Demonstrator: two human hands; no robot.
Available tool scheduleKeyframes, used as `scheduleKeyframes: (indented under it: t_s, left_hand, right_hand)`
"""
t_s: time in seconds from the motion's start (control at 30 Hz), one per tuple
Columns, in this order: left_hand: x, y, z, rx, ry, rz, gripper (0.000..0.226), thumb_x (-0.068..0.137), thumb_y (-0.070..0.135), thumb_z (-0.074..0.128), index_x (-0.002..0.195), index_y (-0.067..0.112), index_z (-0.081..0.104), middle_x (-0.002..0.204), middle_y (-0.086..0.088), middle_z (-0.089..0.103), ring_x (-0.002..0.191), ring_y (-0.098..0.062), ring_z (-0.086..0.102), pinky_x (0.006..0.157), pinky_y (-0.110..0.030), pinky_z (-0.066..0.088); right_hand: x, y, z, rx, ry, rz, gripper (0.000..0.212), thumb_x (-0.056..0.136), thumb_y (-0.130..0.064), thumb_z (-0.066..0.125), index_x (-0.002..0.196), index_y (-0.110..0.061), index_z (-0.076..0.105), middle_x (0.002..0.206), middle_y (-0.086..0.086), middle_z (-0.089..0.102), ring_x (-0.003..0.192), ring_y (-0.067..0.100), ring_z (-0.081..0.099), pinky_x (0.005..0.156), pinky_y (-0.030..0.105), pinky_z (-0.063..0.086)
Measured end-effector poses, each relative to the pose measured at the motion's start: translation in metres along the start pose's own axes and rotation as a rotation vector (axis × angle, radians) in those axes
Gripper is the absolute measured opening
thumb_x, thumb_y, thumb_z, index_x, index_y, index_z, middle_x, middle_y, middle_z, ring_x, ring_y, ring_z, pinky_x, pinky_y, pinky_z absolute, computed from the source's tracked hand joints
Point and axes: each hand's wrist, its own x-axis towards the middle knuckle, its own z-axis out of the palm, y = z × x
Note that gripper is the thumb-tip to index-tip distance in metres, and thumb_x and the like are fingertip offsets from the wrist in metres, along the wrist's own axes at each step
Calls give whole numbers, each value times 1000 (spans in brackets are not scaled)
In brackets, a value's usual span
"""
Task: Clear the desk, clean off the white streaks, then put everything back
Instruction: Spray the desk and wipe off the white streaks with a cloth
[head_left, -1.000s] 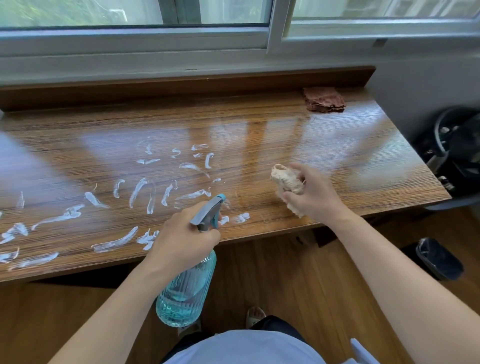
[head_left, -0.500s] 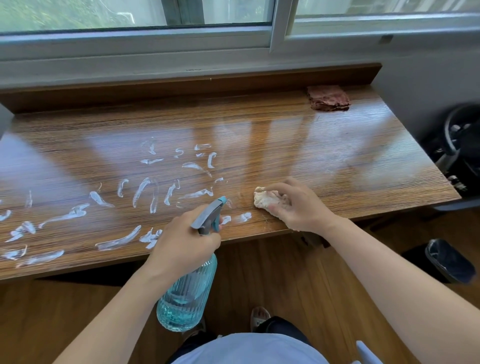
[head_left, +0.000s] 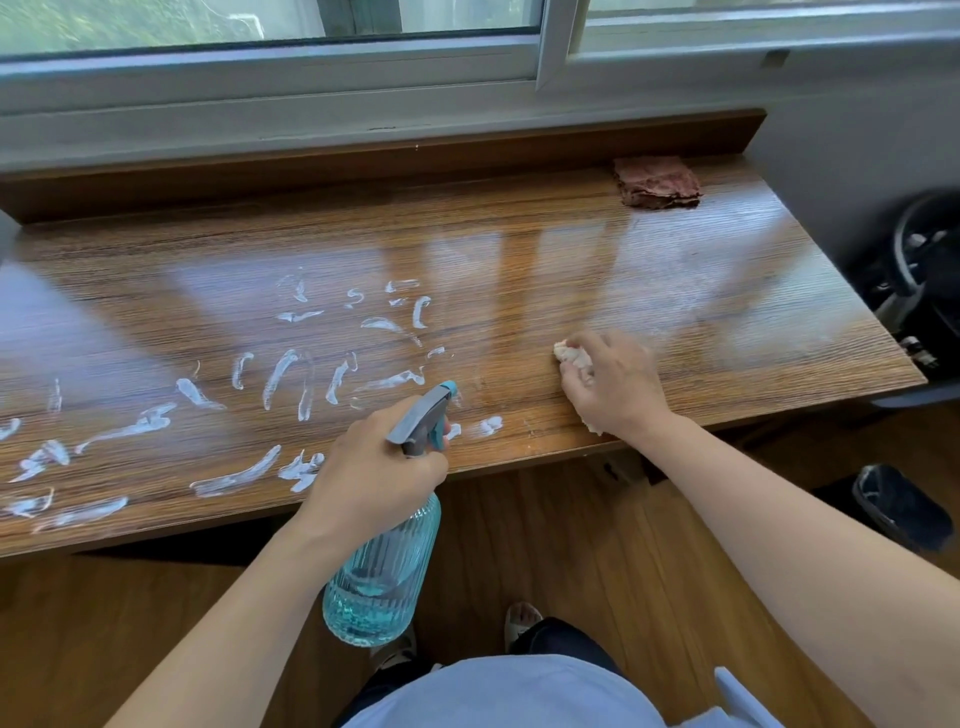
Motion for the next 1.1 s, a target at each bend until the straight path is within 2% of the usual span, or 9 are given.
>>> scheduleKeyframes:
  t_s: [0.13, 0.27, 0.33, 0.4, 0.57, 0.77, 0.9, 0.97, 1.1]
  left_hand:
    - [1, -2, 0, 4, 0, 0, 17, 80, 17, 58, 96, 12, 59, 57, 9, 36, 56, -17, 38, 57, -40, 39]
    - [0, -1, 0, 18, -1, 11, 16, 84, 13, 59, 100, 12, 63, 71, -13, 53, 59, -18, 43, 59, -40, 41]
    - [0, -2, 1, 19, -9, 19, 8, 85, 10, 60, 89, 17, 59, 59, 0, 45, 57, -18, 41, 58, -40, 39]
    - [0, 0, 3, 16, -14, 16, 24, 86, 7, 59, 78, 28, 50, 49, 13, 39, 55, -18, 39, 57, -39, 37]
    - [2, 5, 3, -3, -39, 33, 44, 85, 7, 60, 71, 48, 54, 47, 16, 40, 53, -17, 38, 58, -39, 40]
    - [6, -6, 2, 25, -37, 27, 12, 85, 14, 59, 96, 17, 61, 53, 11, 41, 54, -17, 41, 58, -41, 40]
    - [2, -13, 0, 12, -57, -3, 15, 77, 25, 55, 91, 24, 60, 63, 1, 52, 55, -18, 44, 58, -41, 41]
    - [-1, -19, 1, 16, -67, -6, 10, 80, 20, 57, 86, 29, 58, 57, 9, 49, 53, -16, 42, 57, -39, 39]
    - [-7, -24, 4, 79, -41, -15, 14, 87, 14, 61, 91, 28, 59, 61, 10, 51, 54, -13, 46, 56, -35, 41]
  right_hand:
    - [-14, -6, 7, -74, -2, 23, 33, 99, -41, 43, 129, -29, 52, 109, 2, 44, 104, 25, 43, 90, 43, 35]
    - [-29, -4, -3, -31, -95, -61, 33, 108, -41, 28, 136, -30, 40, 119, 0, 41, 110, 24, 39, 95, 43, 31]
    - [-42, -8, -6, -84, -117, -89, 39, 106, -41, 30, 143, -30, 34, 125, 1, 41, 108, 24, 40, 91, 44, 33]
    - [-56, -25, -5, -122, -159, -147, 48, 102, -41, 36, 148, -29, 31, 133, 3, 42, 106, 24, 42, 88, 42, 36]
    - [-76, -50, 5, -60, -235, -423, 54, 103, -40, 41, 153, -24, 30, 128, 1, 43, 107, 21, 43, 90, 39, 40]
    - [-20, -25, 3, -69, -123, -13, 46, 102, -35, 44, 146, -23, 39, 127, 9, 48, 111, 30, 47, 93, 44, 41]
    - [-55, -47, 7, 19, -188, -366, 48, 101, -34, 47, 147, -21, 40, 122, 3, 49, 102, 22, 45, 87, 38, 43]
    - [-54, -38, 6, 19, -228, -493, 50, 101, -34, 49, 149, -22, 42, 120, 1, 49, 100, 22, 46, 85, 37, 42]
    - [-2, -41, 12, -32, -153, -233, 47, 101, -32, 50, 147, -24, 45, 126, 6, 51, 109, 28, 48, 91, 43, 46]
